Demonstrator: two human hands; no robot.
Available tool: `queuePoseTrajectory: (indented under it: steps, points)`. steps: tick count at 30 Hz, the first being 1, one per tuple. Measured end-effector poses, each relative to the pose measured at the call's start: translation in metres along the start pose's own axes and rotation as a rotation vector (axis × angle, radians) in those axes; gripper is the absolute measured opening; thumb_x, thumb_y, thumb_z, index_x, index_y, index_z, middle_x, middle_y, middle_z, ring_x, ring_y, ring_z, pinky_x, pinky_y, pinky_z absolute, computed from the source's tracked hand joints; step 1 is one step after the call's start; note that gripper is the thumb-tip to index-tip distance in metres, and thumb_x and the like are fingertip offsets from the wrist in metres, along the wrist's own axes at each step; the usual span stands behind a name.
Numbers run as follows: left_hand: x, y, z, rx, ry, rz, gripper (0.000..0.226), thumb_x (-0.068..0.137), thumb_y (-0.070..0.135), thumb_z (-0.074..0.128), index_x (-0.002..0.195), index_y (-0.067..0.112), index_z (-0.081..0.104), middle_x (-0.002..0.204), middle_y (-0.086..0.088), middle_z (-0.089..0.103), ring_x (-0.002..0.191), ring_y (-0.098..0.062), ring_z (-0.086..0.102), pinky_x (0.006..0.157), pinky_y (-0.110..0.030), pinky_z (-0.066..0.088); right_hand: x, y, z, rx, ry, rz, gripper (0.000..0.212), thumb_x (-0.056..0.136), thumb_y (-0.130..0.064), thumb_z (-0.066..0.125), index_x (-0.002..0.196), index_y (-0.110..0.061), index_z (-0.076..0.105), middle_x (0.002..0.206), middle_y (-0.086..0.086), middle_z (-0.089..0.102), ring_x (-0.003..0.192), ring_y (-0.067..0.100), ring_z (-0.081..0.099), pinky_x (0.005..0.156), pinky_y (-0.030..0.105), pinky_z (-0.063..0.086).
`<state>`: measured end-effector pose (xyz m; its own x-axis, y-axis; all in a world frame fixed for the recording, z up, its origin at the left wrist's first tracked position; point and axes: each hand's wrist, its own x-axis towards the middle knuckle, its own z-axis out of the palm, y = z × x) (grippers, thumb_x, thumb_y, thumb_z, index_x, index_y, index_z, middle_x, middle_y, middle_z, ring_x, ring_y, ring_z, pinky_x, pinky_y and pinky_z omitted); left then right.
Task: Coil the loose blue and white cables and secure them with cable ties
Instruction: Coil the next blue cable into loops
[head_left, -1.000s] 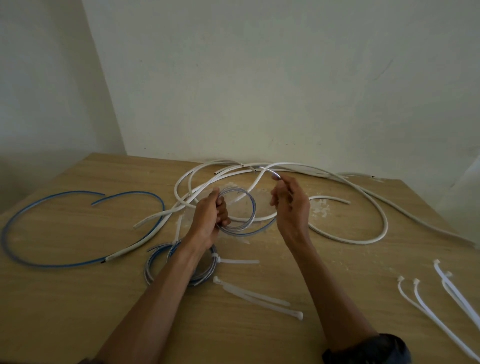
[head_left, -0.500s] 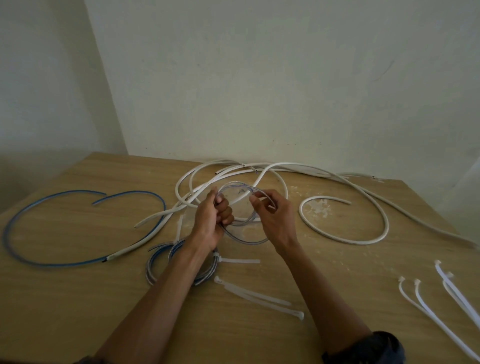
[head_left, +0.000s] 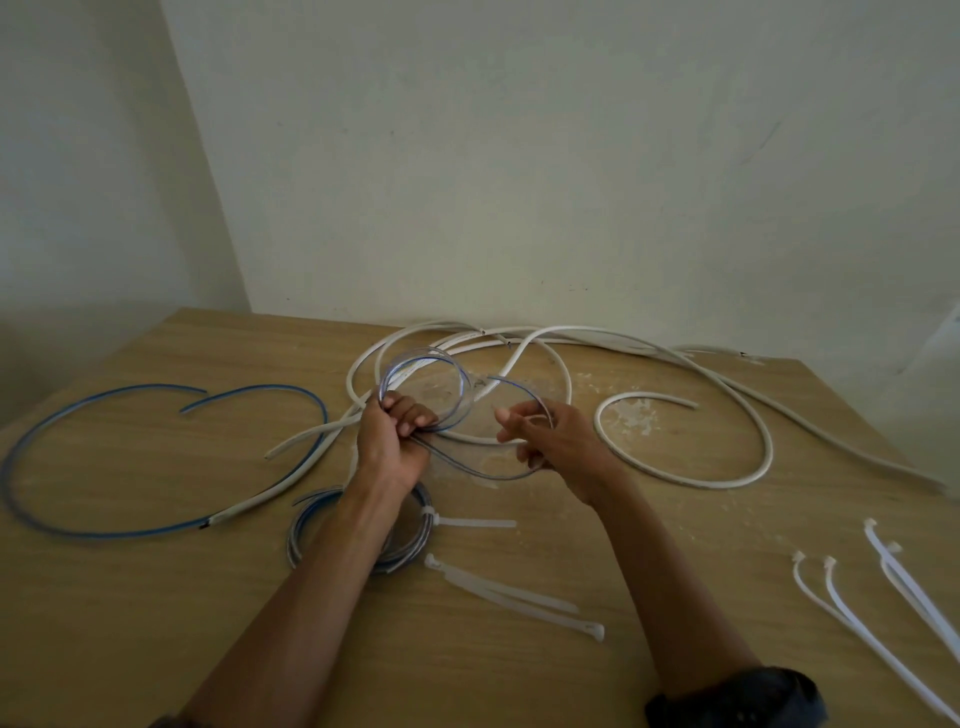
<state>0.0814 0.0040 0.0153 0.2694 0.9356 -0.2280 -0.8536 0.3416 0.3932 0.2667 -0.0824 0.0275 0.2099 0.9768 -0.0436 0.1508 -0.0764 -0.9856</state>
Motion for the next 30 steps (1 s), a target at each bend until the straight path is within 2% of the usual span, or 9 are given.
queuePoseTrajectory:
  steps: [4, 7, 12, 16, 19, 22, 24, 26, 30]
  points:
    - [0.001, 0.003, -0.002, -0.083, 0.037, 0.037, 0.047, 0.109, 0.025, 0.030, 0.062, 0.021, 0.036, 0.044, 0.007, 0.025, 0.035, -0.008, 0.023, 0.039, -0.020, 0.033, 0.002, -0.001, -0.007, 0.193, -0.065, 0.042, 0.018, 0.085, -0.024, 0.077, 0.091, -0.009, 0.069, 0.092, 0.014, 0.075, 0.065, 0.014, 0.066, 0.056, 0.021, 0.051]
    - [0.003, 0.003, -0.003, -0.143, 0.027, 0.036, 0.052, 0.110, 0.031, 0.029, 0.060, 0.020, 0.037, 0.043, 0.006, 0.026, 0.035, -0.008, 0.025, 0.040, -0.019, 0.033, 0.004, 0.000, -0.007, 0.505, -0.044, -0.045, 0.028, 0.081, -0.018, 0.075, 0.103, -0.001, 0.068, 0.095, 0.012, 0.071, 0.083, 0.016, 0.070, 0.073, 0.024, 0.057]
    - [-0.003, -0.008, 0.001, 0.063, 0.051, 0.046, 0.054, 0.110, 0.036, 0.033, 0.058, 0.021, 0.037, 0.047, 0.006, 0.024, 0.038, -0.010, 0.023, 0.041, -0.023, 0.032, -0.001, 0.001, 0.022, 0.271, 0.029, -0.278, 0.020, 0.096, -0.009, 0.066, 0.117, -0.007, 0.066, 0.101, 0.011, 0.073, 0.090, 0.020, 0.070, 0.078, 0.037, 0.061]
    - [-0.012, -0.023, 0.008, 0.455, 0.057, 0.139, 0.048, 0.108, 0.042, 0.039, 0.065, 0.020, 0.039, 0.048, 0.006, 0.026, 0.040, -0.010, 0.026, 0.040, -0.025, 0.031, 0.001, -0.001, 0.033, -0.047, 0.328, -0.548, 0.020, 0.104, -0.019, 0.058, 0.120, -0.023, 0.068, 0.114, -0.003, 0.070, 0.104, 0.007, 0.067, 0.077, 0.023, 0.058]
    - [-0.017, -0.027, 0.011, 0.576, -0.047, 0.055, 0.051, 0.108, 0.043, 0.040, 0.062, 0.021, 0.039, 0.048, 0.006, 0.023, 0.038, -0.010, 0.023, 0.038, -0.025, 0.025, 0.001, 0.006, 0.032, -0.237, 0.365, -0.615, 0.025, 0.105, -0.022, 0.055, 0.127, -0.020, 0.067, 0.119, -0.007, 0.070, 0.107, 0.002, 0.066, 0.080, 0.011, 0.052]
    - [-0.021, -0.028, 0.012, 0.602, -0.140, -0.001, 0.053, 0.108, 0.046, 0.033, 0.061, 0.021, 0.034, 0.052, 0.005, 0.018, 0.041, -0.011, 0.016, 0.038, -0.025, 0.019, 0.002, 0.012, 0.028, -0.478, 0.389, -0.608, 0.030, 0.107, -0.026, 0.051, 0.132, -0.018, 0.065, 0.130, -0.003, 0.067, 0.121, 0.003, 0.058, 0.097, 0.017, 0.046]
    - [-0.022, -0.025, 0.011, 0.597, -0.175, -0.006, 0.053, 0.108, 0.048, 0.032, 0.062, 0.021, 0.035, 0.052, 0.005, 0.018, 0.041, -0.010, 0.015, 0.038, -0.025, 0.017, 0.003, 0.011, 0.025, -0.457, 0.367, -0.598, 0.030, 0.107, -0.023, 0.050, 0.133, -0.018, 0.064, 0.121, -0.003, 0.070, 0.108, -0.001, 0.065, 0.090, 0.019, 0.052]
    - [-0.020, -0.020, 0.009, 0.579, -0.209, -0.013, 0.053, 0.107, 0.049, 0.031, 0.063, 0.021, 0.038, 0.051, 0.006, 0.020, 0.041, -0.009, 0.017, 0.038, -0.024, 0.018, 0.001, 0.009, 0.023, -0.331, 0.280, -0.560, 0.033, 0.106, -0.016, 0.052, 0.137, -0.016, 0.061, 0.106, -0.002, 0.071, 0.080, -0.001, 0.072, 0.066, 0.017, 0.056]
    - [-0.015, -0.008, 0.004, 0.469, -0.262, -0.096, 0.051, 0.099, 0.055, 0.028, 0.065, 0.019, 0.042, 0.053, 0.006, 0.022, 0.042, -0.009, 0.019, 0.040, -0.024, 0.022, 0.002, 0.008, 0.017, -0.358, 0.206, -0.587, 0.044, 0.103, -0.003, 0.050, 0.145, -0.019, 0.055, 0.098, 0.009, 0.067, 0.071, 0.011, 0.070, 0.058, 0.015, 0.055]
